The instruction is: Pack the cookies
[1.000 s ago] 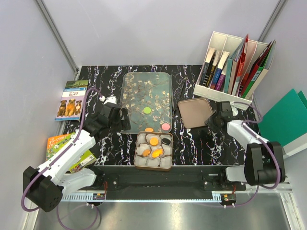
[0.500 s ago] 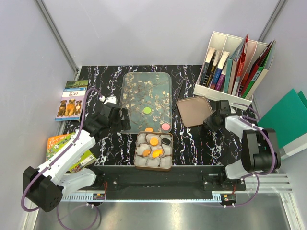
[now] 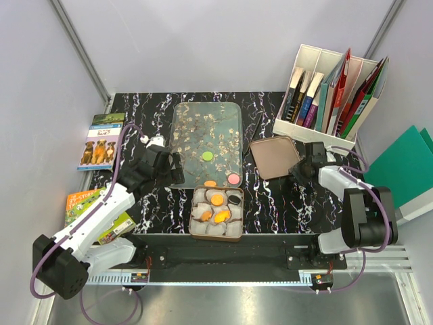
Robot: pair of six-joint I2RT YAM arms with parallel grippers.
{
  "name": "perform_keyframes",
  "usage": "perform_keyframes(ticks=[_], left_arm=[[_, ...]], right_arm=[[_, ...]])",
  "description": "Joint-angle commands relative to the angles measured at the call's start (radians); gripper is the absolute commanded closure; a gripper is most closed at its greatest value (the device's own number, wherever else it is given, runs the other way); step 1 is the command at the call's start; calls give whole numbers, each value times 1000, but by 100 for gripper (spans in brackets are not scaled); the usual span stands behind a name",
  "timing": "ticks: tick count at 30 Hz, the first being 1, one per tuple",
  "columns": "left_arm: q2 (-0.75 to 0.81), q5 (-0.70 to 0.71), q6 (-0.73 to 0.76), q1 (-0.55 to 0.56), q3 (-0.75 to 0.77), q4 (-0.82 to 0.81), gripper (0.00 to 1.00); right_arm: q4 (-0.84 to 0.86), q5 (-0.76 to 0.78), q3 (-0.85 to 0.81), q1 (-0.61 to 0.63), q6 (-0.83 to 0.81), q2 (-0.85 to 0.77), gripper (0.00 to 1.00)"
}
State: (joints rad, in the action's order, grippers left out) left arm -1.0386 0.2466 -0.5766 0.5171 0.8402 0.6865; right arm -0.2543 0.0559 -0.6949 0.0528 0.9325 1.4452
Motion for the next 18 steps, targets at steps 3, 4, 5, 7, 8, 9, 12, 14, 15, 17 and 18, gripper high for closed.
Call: perform_keyframes(ticks=[3, 4, 5, 7, 8, 9, 12, 14, 15, 17, 18], left_arm=[[6, 2, -2, 4, -6, -33, 6], [6, 0, -3, 4, -4, -33, 6], [6, -1, -2, 4, -3, -33, 6], [3, -4, -3, 4, -1, -33, 6], [2, -6, -2, 4, -1, -33, 6], [2, -6, -3, 4, -1, -33, 6], [5, -6, -2, 4, -3, -33, 6], [8, -6, -2, 4, -4, -33, 6], [8, -6, -2, 4, -4, -33, 6], [9, -4, -2, 4, -4, -33, 6], [11, -3, -3, 4, -4, -31, 6]], right_arm=[[21, 44, -31, -5, 25, -10, 57], [21, 45, -35, -5, 23, -5, 56], [21, 45, -38, -8, 25, 4, 55], [23, 48, -43, -10, 32, 27, 55], [21, 51, -48, -11, 32, 38, 55], [21, 48, -55, -11, 37, 56, 55], [21, 45, -75, -13, 43, 92, 55], [21, 39, -86, -13, 46, 106, 55], [18, 36, -97, -13, 46, 118, 55], [6, 38, -106, -13, 46, 129, 56], [0, 38, -113, -13, 43, 136, 58]])
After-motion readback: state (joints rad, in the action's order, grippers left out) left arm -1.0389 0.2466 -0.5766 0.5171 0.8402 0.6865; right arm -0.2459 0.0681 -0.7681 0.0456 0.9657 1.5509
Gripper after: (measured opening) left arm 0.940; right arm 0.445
